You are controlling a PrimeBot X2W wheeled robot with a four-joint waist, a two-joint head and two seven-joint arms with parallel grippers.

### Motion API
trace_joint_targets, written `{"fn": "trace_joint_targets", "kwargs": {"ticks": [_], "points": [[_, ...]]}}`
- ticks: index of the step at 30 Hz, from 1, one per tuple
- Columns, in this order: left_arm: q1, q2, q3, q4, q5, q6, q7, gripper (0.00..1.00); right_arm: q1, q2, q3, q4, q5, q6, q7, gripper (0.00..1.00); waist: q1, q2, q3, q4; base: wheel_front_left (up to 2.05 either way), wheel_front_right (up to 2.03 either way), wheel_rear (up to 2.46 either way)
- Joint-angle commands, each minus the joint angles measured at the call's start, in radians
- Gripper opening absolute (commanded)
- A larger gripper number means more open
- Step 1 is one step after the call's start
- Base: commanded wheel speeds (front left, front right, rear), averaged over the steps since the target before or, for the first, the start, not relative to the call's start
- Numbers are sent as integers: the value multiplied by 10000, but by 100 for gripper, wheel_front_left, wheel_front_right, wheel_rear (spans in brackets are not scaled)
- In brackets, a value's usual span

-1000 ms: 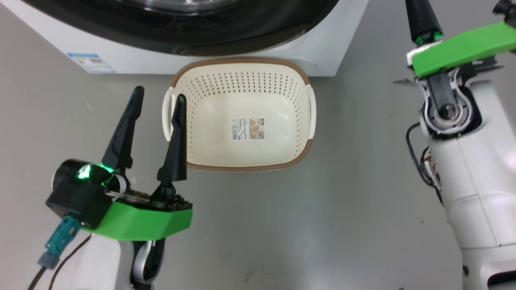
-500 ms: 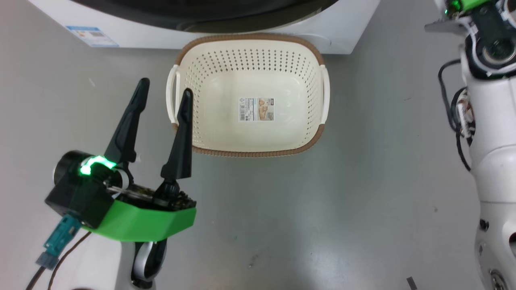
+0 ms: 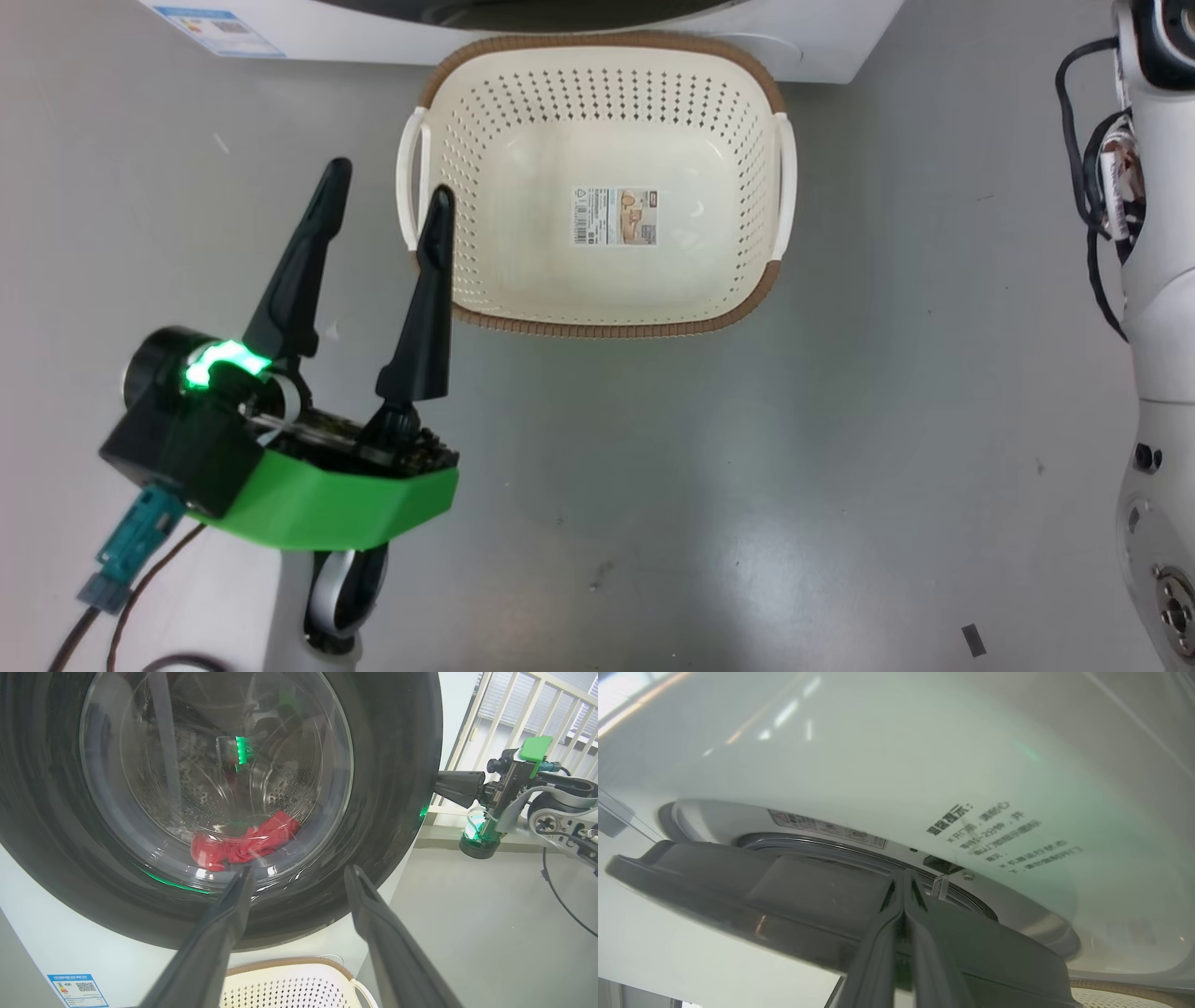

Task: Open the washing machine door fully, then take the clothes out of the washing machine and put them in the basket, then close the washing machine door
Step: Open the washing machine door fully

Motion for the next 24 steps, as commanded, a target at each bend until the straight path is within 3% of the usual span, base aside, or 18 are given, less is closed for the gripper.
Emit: {"fn": "trace_joint_targets", "kwargs": {"ticks": [1, 14, 24], "points": [[-167, 205, 259, -253, -64, -63, -49, 100, -320, 209, 0, -215, -132, 6, 175, 0, 0, 0, 85, 56, 0, 0, 0], [-222, 151, 300, -100, -110, -124, -49, 100, -870, 227, -128, 195, -828, 6, 1149, 0, 0, 0, 175, 159, 0, 0, 0], [-187, 126, 323, 19, -104, -158, -49, 100, -629, 292, -37, -53, -655, 6, 1568, 0, 0, 0, 8, 138, 0, 0, 0]]}}
